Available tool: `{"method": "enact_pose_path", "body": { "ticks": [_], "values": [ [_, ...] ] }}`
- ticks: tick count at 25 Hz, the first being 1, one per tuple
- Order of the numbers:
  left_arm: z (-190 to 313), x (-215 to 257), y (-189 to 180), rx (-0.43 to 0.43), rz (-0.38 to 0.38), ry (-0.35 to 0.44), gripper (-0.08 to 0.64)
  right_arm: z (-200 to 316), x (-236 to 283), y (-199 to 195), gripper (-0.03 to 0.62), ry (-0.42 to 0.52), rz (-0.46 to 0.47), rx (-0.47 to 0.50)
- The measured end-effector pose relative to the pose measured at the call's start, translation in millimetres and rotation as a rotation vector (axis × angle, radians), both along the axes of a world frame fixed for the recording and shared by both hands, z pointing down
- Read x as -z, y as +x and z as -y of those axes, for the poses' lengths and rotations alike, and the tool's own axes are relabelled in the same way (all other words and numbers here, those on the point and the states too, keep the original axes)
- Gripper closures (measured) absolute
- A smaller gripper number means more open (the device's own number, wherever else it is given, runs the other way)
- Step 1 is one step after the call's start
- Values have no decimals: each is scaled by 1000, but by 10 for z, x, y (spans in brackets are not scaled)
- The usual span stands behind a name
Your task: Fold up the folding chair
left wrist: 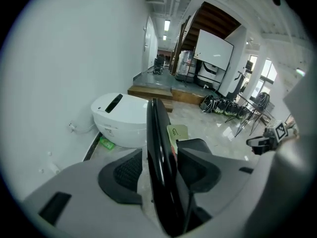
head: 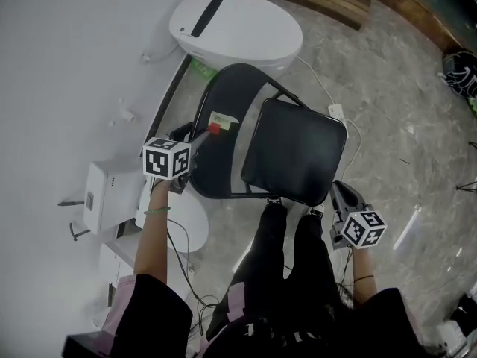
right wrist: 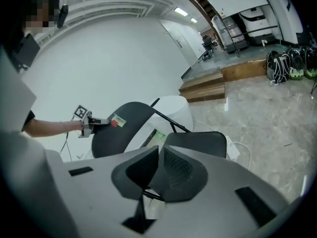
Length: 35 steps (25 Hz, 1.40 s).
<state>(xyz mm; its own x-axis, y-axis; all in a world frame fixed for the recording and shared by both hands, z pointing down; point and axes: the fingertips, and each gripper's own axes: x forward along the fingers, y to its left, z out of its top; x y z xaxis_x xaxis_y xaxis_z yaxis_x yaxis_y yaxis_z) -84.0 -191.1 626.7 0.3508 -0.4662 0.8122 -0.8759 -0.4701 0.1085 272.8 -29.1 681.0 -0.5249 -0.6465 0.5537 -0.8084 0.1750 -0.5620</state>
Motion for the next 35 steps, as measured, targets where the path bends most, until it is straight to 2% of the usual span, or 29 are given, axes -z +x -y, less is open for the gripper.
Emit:
{"method": "enact_pose_path", "body": {
  "ticks": [2, 5, 13, 23, 26, 31, 35],
  "values": [
    [74, -78, 59, -35, -10, -22, 344, 31, -278, 9, 550, -32, 1, -2],
    [149, -166, 150, -68, -28, -38, 344, 106, -674, 65, 469, -63, 7, -4],
    [201, -248, 179, -69, -28, -63, 380, 159, -1836, 471, 357, -158, -47, -25],
    [238, -260, 201, -50, 2, -33, 385, 316, -2864, 813, 304, -268, 17, -77],
    [237, -273, 203, -46, 16, -34, 385, 354, -3077, 882, 285, -306, 84, -84],
    [227, -271, 200, -50, 22, -30, 385, 356, -3389, 781, 267, -362, 192, -4],
    [236, -287, 214, -60, -7, -32, 385, 404, -3447, 656, 267, -356, 437, 17]
  ]
}}
